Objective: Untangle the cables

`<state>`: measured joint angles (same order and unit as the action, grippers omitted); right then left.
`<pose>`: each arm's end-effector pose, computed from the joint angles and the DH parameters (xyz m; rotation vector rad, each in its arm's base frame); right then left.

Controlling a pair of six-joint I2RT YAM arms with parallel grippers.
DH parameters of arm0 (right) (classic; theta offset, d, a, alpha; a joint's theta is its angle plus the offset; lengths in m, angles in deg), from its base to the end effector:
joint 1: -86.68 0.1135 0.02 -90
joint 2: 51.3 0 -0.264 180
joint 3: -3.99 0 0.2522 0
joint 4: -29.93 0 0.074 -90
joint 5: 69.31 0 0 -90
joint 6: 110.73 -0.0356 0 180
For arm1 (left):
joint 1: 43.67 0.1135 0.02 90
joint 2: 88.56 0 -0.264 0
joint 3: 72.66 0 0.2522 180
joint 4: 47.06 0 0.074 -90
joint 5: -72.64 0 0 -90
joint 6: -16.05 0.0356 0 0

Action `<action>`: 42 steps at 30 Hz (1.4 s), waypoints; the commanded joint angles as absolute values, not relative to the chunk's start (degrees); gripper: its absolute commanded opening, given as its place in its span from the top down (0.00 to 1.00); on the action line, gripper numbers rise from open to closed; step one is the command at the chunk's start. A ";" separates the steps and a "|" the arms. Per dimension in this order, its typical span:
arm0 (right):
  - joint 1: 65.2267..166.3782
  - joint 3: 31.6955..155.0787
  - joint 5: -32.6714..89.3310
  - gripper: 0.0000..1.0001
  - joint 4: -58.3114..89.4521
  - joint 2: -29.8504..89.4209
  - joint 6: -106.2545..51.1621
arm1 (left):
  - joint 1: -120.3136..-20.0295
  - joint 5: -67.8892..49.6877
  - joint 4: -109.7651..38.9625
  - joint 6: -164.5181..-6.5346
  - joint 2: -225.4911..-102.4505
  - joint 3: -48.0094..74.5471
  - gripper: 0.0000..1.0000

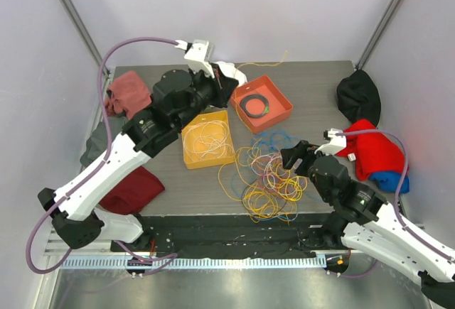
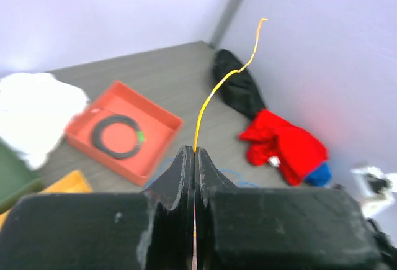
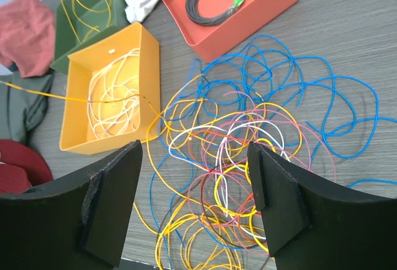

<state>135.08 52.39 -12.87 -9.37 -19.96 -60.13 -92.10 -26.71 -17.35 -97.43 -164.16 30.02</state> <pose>0.1021 0.0853 0.2856 0.2321 1.9049 0.4671 0.1954 -0.2116 0.4790 0.2343 1.6652 -0.8292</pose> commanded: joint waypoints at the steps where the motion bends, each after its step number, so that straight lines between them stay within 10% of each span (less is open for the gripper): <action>1: 135.10 53.61 -15.43 0.23 -10.46 -22.73 -60.64 | -90.96 -37.21 -8.52 -91.53 -165.20 37.40 1.00; 16: 135.10 52.82 -14.73 0.20 -10.91 -25.10 -58.79 | -86.12 -42.94 0.81 -84.32 -176.89 74.15 1.00; 42: 135.10 55.72 -7.61 0.17 24.16 8.12 -48.33 | -86.21 -36.43 0.80 -88.80 -176.90 73.46 1.00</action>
<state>135.03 52.87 -5.00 15.83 6.70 -50.47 -86.13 -37.87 1.27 -88.12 -179.15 73.78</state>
